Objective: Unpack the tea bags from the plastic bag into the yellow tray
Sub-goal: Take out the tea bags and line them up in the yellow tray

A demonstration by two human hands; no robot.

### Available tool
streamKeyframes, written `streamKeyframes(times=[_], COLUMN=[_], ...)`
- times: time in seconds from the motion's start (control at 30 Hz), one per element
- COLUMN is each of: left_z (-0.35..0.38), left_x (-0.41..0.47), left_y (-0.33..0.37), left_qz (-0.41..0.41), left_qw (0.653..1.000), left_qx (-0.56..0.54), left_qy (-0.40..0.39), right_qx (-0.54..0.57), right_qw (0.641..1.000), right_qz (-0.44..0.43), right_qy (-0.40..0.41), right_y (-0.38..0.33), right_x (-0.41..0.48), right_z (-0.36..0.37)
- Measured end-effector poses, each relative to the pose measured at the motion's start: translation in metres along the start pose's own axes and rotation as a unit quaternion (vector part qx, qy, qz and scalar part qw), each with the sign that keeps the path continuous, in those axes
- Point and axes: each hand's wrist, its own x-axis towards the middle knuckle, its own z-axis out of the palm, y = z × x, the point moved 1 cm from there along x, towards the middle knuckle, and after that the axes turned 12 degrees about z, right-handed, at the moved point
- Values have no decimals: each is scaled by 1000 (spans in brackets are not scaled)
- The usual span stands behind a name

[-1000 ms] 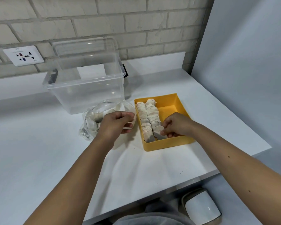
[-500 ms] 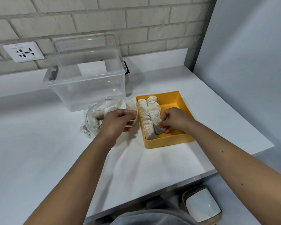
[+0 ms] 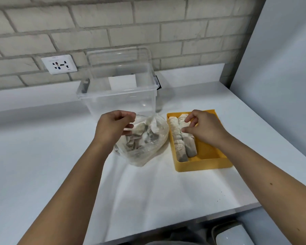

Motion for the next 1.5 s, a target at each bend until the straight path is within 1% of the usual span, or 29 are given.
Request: streamKeyframes(times=[0.1,0.13,0.17,0.2,0.27,0.3,0.33,0.37,0.4,0.43,0.5,0.57,0.67,0.7,0.73,0.77,0.8,0.83,0.9,0.93,0.97,1.0,1.07,1.13,1.23,1.3,1.37,1.43,1.5], left_z=[-19,-20,-17,-14,-4,1,5,9,12,14,18,19,19,18,16,13,10,6,-2,-5,-7,-9,-10,-11,-15,-17,-19,-21,-23], left_x=[8,8,8,8,7,8,9,10,10,10,9,8,7,7,7,6,5,3,-3,-7,-10,-14,-18,-19,-18,-16,-15,-14,-14], left_y=[-6,-10,-15,-20,-30,-36,-40,-43,-46,-49,-54,-59,-65,-67,-68,-68,-68,-65,-57,-52,-47,-44,-40,-38,-35,-33,-33,-34,-35], left_qz=[53,79,108,145,219,229,221,204,186,172,155,136,138,136,135,131,124,116,91,71,54,41,19,6,-2,3,22,26,12], left_qw=[993,982,958,914,779,719,679,656,646,644,650,666,684,694,712,738,774,816,908,942,964,976,988,993,995,990,980,977,978], left_qx=[106,172,263,374,575,640,682,706,718,723,724,716,704,696,680,655,617,563,408,326,260,213,153,116,91,114,168,197,203], left_qy=[1,-14,-39,-68,-122,-143,-160,-170,-178,-180,-172,-157,-133,-124,-112,-94,-74,-56,-30,-23,-18,-16,-14,-12,-47,-89,-102,-76,-41], right_qx=[58,62,58,50,35,30,27,24,21,19,16,15,12,14,17,22,26,29,41,44,42,36,23,19,10,-2,-6,-12,-82], right_qw=[997,997,996,996,995,994,993,993,992,992,991,991,991,991,991,991,990,990,988,986,985,984,982,982,983,981,978,975,970], right_qz=[-37,-44,-51,-57,-69,-72,-74,-75,-75,-74,-74,-72,-74,-75,-76,-78,-81,-84,-89,-93,-101,-111,-126,-128,-127,-131,-134,-128,-134], right_qy=[-21,-32,-42,-51,-69,-78,-86,-93,-99,-102,-107,-109,-113,-113,-111,-110,-108,-108,-119,-128,-134,-136,-137,-139,-136,-141,-157,-181,-183], right_y=[-29,-37,-44,-50,-57,-59,-60,-60,-60,-59,-58,-56,-57,-57,-58,-59,-60,-60,-62,-63,-65,-68,-73,-79,-87,-92,-95,-95,-91], right_x=[-4,-5,-5,-5,-5,-5,-6,-6,-6,-6,-7,-6,-6,-6,-6,-6,-6,-5,-5,-5,-5,-5,-3,-2,1,4,7,12,18], right_z=[9,14,20,26,37,42,46,51,55,59,64,67,67,67,67,66,66,66,66,67,68,70,74,77,78,78,77,80,91])
